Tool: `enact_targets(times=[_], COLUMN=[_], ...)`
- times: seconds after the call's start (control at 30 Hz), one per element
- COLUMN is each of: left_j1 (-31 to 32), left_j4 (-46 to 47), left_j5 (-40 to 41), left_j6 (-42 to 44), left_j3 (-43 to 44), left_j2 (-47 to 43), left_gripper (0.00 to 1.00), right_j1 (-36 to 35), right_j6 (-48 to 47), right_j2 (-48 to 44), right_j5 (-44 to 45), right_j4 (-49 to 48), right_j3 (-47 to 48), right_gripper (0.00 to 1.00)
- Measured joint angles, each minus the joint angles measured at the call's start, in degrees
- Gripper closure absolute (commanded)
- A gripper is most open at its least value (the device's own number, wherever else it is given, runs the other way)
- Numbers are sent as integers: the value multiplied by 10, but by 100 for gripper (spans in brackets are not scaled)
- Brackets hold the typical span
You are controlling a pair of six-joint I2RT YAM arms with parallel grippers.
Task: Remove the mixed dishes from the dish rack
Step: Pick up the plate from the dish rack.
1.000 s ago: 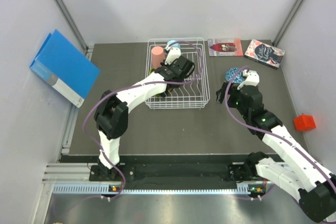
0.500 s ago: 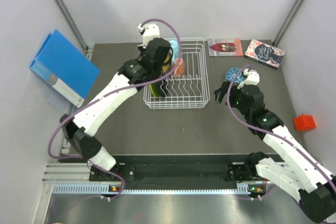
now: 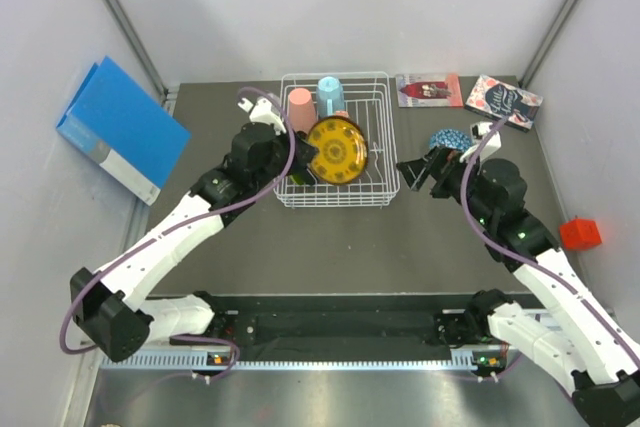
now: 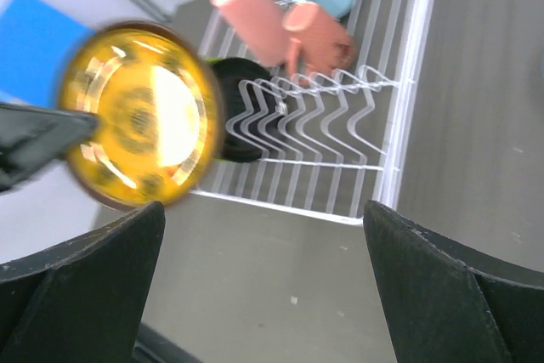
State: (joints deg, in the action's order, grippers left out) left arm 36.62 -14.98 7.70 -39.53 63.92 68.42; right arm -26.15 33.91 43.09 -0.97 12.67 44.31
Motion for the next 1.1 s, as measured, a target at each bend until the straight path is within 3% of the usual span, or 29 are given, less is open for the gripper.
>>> enact_targets(times=[0.23, 0.37, 0.6, 0.67, 0.7, 0.8, 0.97, 1.07, 1.1], left_j1=[1, 2, 3, 3, 3, 3, 4, 6, 6], left_j4=[93, 126, 150, 156, 158, 166, 176, 179, 180], left_j5=[-130, -158, -188, -194, -197, -205, -219, -231, -233], left_j6=[-62, -84, -103, -104, -104, -106, -108, -108, -107], left_j3=[-39, -63, -79, -81, -82, -86, -101, -102, -102], left_j2=[4, 4, 4, 4, 5, 6, 12, 21, 23], left_gripper=[100, 100, 100, 100, 100, 100, 100, 100, 100], right_j1=[0, 0, 0, -1, -1, -3, -9, -12, -12], right_j6=[27, 34, 42, 42, 42, 40, 41, 38, 38], right_j2=[21, 36, 76, 89, 96, 114, 126, 132, 132], right_j5=[-55, -71, -93, -97, -99, -103, -110, -112, -111], right_j4=[-30, -41, -60, -66, -69, -74, -85, -90, -93], right_j3=[20, 20, 20, 20, 20, 18, 18, 17, 14], right_gripper=[2, 4, 16, 28, 43, 57, 62, 86, 100])
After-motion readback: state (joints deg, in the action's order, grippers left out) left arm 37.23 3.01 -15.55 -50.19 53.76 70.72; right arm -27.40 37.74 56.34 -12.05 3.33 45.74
